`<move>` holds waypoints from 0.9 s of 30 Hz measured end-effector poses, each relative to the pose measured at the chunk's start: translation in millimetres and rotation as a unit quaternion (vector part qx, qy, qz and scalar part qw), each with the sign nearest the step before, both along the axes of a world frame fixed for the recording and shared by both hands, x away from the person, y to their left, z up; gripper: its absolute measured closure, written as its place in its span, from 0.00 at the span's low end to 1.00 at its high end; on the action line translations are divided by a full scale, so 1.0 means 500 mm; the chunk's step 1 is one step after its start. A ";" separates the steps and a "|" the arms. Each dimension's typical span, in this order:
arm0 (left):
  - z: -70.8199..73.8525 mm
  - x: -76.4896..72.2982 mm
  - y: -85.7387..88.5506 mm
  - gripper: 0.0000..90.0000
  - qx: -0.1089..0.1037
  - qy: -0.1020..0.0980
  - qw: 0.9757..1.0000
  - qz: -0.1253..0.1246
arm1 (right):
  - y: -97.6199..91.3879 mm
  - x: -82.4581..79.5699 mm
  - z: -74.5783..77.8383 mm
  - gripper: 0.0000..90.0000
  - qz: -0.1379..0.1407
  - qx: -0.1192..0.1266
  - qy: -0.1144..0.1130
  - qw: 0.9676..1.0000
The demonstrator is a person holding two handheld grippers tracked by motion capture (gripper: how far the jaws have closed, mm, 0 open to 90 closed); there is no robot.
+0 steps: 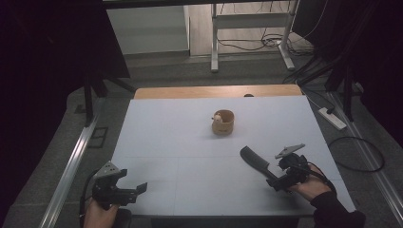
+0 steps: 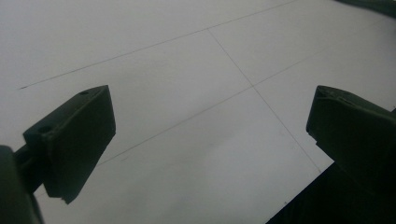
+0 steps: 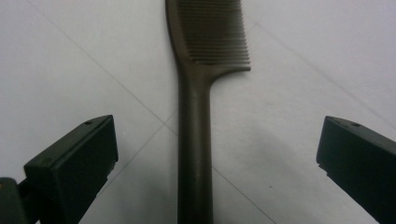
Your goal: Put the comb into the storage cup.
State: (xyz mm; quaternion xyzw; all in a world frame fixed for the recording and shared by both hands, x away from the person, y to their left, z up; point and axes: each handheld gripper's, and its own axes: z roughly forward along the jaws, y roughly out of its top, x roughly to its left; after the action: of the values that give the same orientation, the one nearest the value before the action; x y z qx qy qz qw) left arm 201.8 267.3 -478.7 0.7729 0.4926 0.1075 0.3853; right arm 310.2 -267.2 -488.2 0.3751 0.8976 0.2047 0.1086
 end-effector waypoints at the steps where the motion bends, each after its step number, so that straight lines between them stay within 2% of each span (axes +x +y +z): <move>1: 0.000 0.000 0.000 0.02 0.000 0.000 1.000 0.000 | 0.000 0.001 -0.003 0.00 0.001 -0.004 0.001 1.000; 10: 0.000 0.000 -0.001 0.02 0.001 0.000 1.000 -0.001 | 0.005 0.004 -0.033 0.00 0.012 -0.023 0.016 1.000; 13: 0.000 0.000 -0.001 0.02 0.001 0.001 1.000 -0.001 | 0.007 0.005 -0.045 0.00 0.017 -0.032 0.028 0.999; 19: 0.000 0.000 -0.001 0.02 0.002 0.001 1.000 -0.002 | 0.006 0.005 -0.046 0.00 0.015 -0.029 0.030 0.999; 25: 0.000 0.001 -0.002 0.02 0.003 0.001 1.000 -0.002 | 0.010 0.007 -0.044 0.00 0.013 -0.039 0.036 0.999; 27: 0.000 0.001 -0.002 0.02 0.004 0.002 1.000 -0.002 | 0.011 0.006 -0.040 0.05 0.015 -0.039 0.040 0.998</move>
State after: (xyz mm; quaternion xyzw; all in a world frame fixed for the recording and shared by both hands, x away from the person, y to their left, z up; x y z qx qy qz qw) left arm 202.2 266.5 -478.8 0.7753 0.4914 0.1074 0.3820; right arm 313.3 -261.4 -508.1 0.3646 0.9143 0.1555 0.0837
